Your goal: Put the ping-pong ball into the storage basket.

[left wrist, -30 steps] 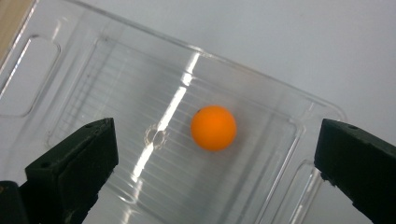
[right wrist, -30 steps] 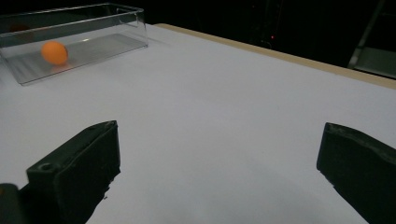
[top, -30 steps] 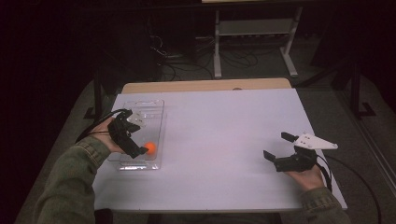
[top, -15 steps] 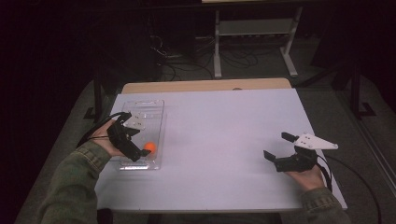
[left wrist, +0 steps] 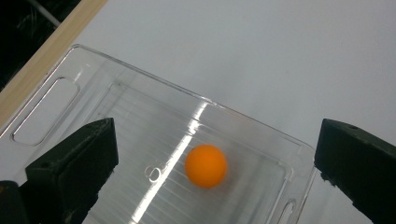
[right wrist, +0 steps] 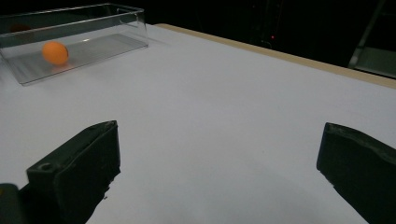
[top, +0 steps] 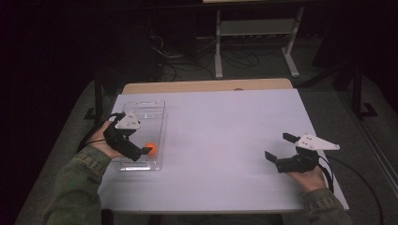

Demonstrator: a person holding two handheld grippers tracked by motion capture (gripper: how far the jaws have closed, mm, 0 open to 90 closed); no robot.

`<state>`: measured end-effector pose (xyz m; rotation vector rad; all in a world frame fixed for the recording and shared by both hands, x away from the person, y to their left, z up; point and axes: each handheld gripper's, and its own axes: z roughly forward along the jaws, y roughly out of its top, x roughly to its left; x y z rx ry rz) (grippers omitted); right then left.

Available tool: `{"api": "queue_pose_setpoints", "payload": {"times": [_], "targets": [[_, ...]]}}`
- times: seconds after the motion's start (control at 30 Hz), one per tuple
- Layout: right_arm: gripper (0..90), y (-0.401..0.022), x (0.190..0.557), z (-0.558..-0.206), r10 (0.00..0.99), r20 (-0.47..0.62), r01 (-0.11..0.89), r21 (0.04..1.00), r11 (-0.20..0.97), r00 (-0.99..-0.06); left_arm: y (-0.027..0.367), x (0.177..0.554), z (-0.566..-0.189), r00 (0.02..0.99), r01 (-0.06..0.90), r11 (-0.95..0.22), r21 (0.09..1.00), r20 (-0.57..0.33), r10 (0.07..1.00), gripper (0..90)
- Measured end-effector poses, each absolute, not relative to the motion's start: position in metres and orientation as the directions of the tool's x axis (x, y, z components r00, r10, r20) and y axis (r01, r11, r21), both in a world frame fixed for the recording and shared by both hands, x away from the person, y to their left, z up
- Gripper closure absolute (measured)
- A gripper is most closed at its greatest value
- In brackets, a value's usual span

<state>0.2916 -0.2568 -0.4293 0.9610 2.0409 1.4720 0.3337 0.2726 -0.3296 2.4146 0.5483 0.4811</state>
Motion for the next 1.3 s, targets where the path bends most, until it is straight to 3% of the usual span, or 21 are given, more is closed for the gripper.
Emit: {"api": "queue_pose_setpoints", "payload": {"times": [0.63, 1.3], "targets": [[0.0, -0.257, 0.292, -0.429, 0.753, 0.041, 0.277, 0.942, 0.190, -0.657, 0.293, 0.320, -0.333, 0.800, 0.259, -0.542, 0.800, 0.137, 0.585, 0.0], [0.0, -0.257, 0.291, -0.429, 0.753, 0.042, 0.276, 0.943, 0.188, -0.656, 0.311, 0.309, -0.351, 0.729, 0.243, -0.378, 0.893, 0.089, 0.679, 0.0]]}}
